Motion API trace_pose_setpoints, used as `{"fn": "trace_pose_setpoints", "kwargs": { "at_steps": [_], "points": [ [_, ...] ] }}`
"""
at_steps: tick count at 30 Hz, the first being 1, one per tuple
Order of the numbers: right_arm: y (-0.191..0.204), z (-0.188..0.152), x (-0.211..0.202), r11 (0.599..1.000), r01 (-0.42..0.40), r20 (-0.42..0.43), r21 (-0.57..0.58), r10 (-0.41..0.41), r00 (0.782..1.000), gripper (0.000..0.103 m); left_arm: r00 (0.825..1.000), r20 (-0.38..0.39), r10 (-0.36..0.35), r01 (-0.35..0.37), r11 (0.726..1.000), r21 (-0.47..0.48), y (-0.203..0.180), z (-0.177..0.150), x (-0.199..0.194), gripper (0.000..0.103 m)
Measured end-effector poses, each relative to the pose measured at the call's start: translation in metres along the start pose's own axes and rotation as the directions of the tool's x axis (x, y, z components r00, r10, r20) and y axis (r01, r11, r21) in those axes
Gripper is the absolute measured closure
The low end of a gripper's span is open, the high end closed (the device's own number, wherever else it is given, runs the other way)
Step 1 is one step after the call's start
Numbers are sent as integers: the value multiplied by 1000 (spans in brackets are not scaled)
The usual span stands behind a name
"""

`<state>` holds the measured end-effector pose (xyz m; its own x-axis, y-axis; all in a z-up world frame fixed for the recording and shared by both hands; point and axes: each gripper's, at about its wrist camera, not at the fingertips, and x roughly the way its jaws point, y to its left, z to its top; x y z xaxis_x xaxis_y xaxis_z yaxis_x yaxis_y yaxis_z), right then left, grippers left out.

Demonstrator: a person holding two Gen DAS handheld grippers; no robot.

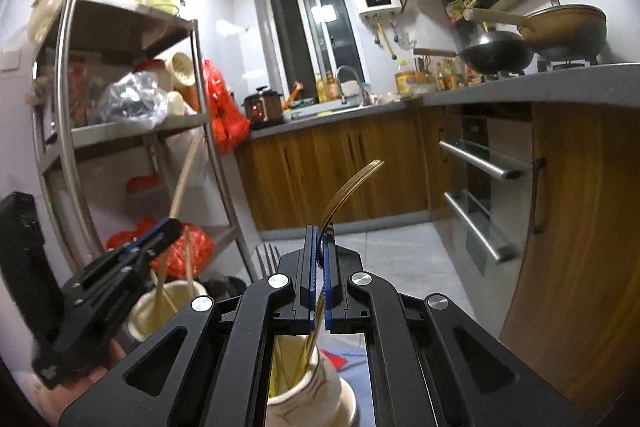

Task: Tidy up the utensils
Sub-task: 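Carry the chopstick and gold fork into the ceramic holder with both tools, then open both tools and withdraw them back over the utensils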

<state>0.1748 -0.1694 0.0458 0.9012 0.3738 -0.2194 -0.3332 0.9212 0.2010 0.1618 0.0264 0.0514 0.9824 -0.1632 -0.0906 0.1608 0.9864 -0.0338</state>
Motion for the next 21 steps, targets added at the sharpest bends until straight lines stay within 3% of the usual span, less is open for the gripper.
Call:
{"fn": "trace_pose_setpoints", "kwargs": {
  "at_steps": [6,16,21],
  "points": [
    [2,-8,6,1000,-4,-33,-9,4,999,99,999,-33,-24,24,1000,0,3,-10,-15,99],
    [9,-14,9,998,15,-56,-59,-18,998,99,993,-101,-66,76,992,99,-16,-24,-17,99],
    [6,-15,11,998,25,-69,-52,-28,997,98,989,-121,-79,92,990,104,-20,-26,-15,93]
  ]
}}
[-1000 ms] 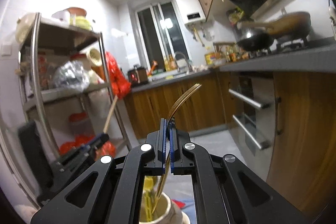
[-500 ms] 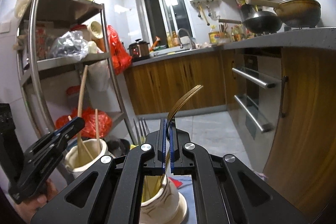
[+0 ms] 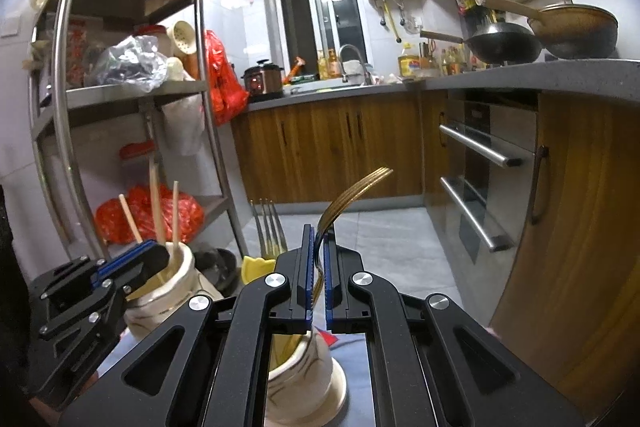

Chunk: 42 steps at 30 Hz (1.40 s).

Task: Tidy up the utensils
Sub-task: 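Open both tools and withdraw them back over the utensils, then grasp a chopstick with the left tool while the right tool grasps a yellow spoon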

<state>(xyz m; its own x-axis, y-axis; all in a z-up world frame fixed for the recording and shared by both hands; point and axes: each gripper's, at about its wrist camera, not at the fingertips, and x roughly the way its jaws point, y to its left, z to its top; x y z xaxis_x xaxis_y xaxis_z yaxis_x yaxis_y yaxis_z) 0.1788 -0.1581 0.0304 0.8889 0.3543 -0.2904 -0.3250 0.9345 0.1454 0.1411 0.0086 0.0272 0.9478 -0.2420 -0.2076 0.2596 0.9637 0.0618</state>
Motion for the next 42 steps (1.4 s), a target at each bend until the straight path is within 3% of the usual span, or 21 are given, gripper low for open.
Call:
{"fn": "trace_pose_setpoints", "kwargs": {
  "at_steps": [1,5,6,8,11,15,18,21,23,28,36,42],
  "points": [
    [-1,0,0,1000,-1,-1,2,1,1000,97,1000,-3,-1,1,1000,-1,0,0,0,88],
    [-2,0,0,1000,-3,-9,5,3,1000,91,1000,1,-1,1,1000,2,-2,1,-3,83],
    [-2,0,-2,1000,-5,-9,10,5,1000,81,1000,0,0,0,1000,3,-2,1,-4,80],
    [-4,1,-7,1000,-15,2,20,15,1000,70,1000,4,7,-7,1000,4,-3,4,-7,71],
    [-8,4,-17,1000,-10,9,28,10,1000,59,1000,9,15,-15,1000,6,-5,6,-17,65],
    [-17,8,-41,998,-16,27,66,14,1000,24,999,13,40,-40,999,-1,-8,7,-35,40],
    [-22,8,-58,996,-25,24,86,23,999,13,998,21,60,-59,998,-23,-6,8,-52,22],
    [-26,4,-74,993,-31,22,110,28,999,8,997,28,77,-75,995,-60,-3,9,-69,8],
    [-28,-1,-82,991,-25,5,130,25,1000,6,996,27,81,-79,994,-75,-4,9,-80,6],
    [-25,-19,-94,993,-15,-46,120,20,999,6,996,-13,93,-93,992,-81,-10,0,-99,6],
    [-20,-54,-97,998,13,-177,62,-1,984,5,985,-147,91,-109,987,-117,-18,-25,-111,6],
    [-22,-86,-91,999,50,-321,7,-45,946,5,955,-293,41,-91,983,-161,-23,-51,-103,6]
  ]
}}
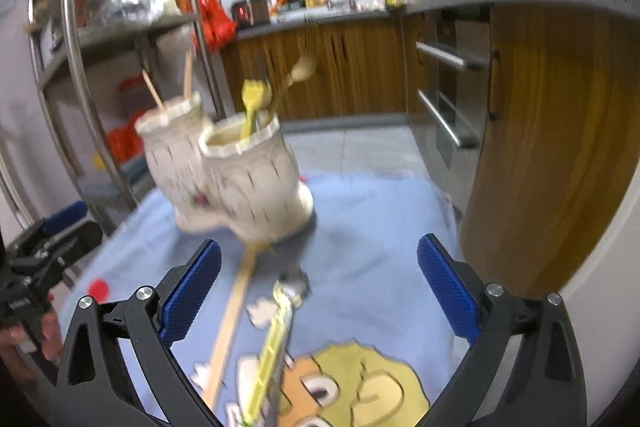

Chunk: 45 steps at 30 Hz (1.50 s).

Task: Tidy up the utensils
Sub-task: 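Grasp a chopstick with the left tool while the right tool grasps a yellow spoon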

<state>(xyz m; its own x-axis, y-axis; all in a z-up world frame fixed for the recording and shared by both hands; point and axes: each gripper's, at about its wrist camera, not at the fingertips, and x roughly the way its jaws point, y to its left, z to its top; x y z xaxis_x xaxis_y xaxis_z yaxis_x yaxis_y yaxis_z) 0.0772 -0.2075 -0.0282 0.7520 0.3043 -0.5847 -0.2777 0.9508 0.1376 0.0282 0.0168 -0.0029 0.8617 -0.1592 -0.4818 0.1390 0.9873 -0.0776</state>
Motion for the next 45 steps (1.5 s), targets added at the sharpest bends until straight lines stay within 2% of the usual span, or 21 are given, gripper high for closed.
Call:
{"fn": "trace_pose_setpoints", "kwargs": {
  "at_steps": [4,7,10,14,18,21,28,32,34,35,38,42,45],
  "points": [
    [1,-17,15,1000,8,-127,-15,-10,992,5,998,-62,6,-3,999,50,-11,-9,13,6],
    [4,-26,26,998,25,-195,-57,-36,980,5,994,-108,2,3,999,47,-12,-13,22,6],
    [5,-29,31,996,44,-206,-83,-60,977,5,990,-141,2,3,999,33,-10,-14,28,6],
    [5,-25,41,997,8,-193,-72,-22,981,8,987,-163,13,-9,1000,23,-7,-16,33,6],
    [11,-17,55,994,0,-186,-109,-20,982,33,984,-175,5,-5,1000,4,-5,-16,35,6],
    [9,-14,66,996,-25,-218,-81,6,976,44,984,-176,9,-7,1000,13,-4,-17,34,6],
    [11,-8,86,997,-71,-267,-41,57,962,63,981,-192,9,-5,1000,22,-5,-19,37,6],
    [13,-8,86,995,-100,-262,-17,92,961,81,980,-201,7,0,999,36,-9,-20,39,6],
    [13,-7,85,995,-99,-256,-19,91,962,82,979,-204,3,5,999,42,-11,-21,41,6],
    [13,-7,82,994,-104,-249,-18,96,964,94,978,-208,1,8,999,45,-12,-22,42,6],
    [11,-4,74,995,-99,-223,-17,93,971,100,975,-220,-11,22,999,47,-15,-24,43,6],
    [3,1,64,996,-91,-189,9,91,978,100,967,-253,-28,44,997,60,-26,-27,47,6],
    [-1,2,56,996,-91,-170,23,94,981,100,956,-292,-24,46,997,69,-36,-31,52,14]
  ]
}}
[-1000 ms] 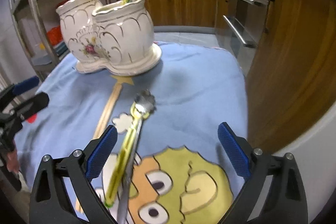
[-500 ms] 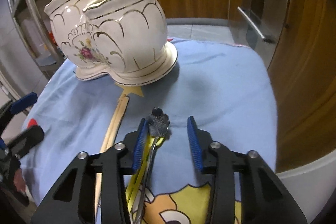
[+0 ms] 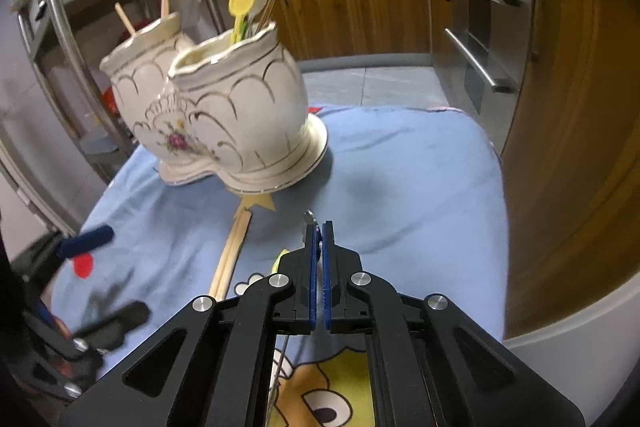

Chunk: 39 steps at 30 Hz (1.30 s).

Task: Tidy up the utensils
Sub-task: 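Grasp a chopstick with the left tool while the right tool grasps a yellow spoon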

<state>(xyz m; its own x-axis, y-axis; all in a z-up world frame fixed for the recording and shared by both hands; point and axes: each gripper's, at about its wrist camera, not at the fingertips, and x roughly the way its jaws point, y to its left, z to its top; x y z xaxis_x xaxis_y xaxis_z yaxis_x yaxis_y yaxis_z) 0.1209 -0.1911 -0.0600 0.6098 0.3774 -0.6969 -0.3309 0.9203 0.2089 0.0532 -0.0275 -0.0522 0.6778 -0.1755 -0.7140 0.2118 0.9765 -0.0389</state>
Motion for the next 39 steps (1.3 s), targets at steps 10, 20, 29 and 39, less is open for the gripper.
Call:
{"fn": "trace_pose_setpoints", "kwargs": {
  "at_steps": [10,20,29,39],
  "points": [
    [1,0,-14,1000,3,29,-18,-2,1000,100,993,-113,46,-46,999,3,-22,-5,24,28],
    [3,0,-28,999,-9,64,-32,11,998,100,987,-133,88,-87,996,14,-34,1,29,42],
    [12,-1,-41,998,-37,102,-59,43,994,100,988,-146,47,-44,999,23,-36,13,40,90],
    [16,1,-65,995,-63,204,-80,78,976,100,985,-171,-4,16,998,68,-16,13,26,103]
  ]
}}
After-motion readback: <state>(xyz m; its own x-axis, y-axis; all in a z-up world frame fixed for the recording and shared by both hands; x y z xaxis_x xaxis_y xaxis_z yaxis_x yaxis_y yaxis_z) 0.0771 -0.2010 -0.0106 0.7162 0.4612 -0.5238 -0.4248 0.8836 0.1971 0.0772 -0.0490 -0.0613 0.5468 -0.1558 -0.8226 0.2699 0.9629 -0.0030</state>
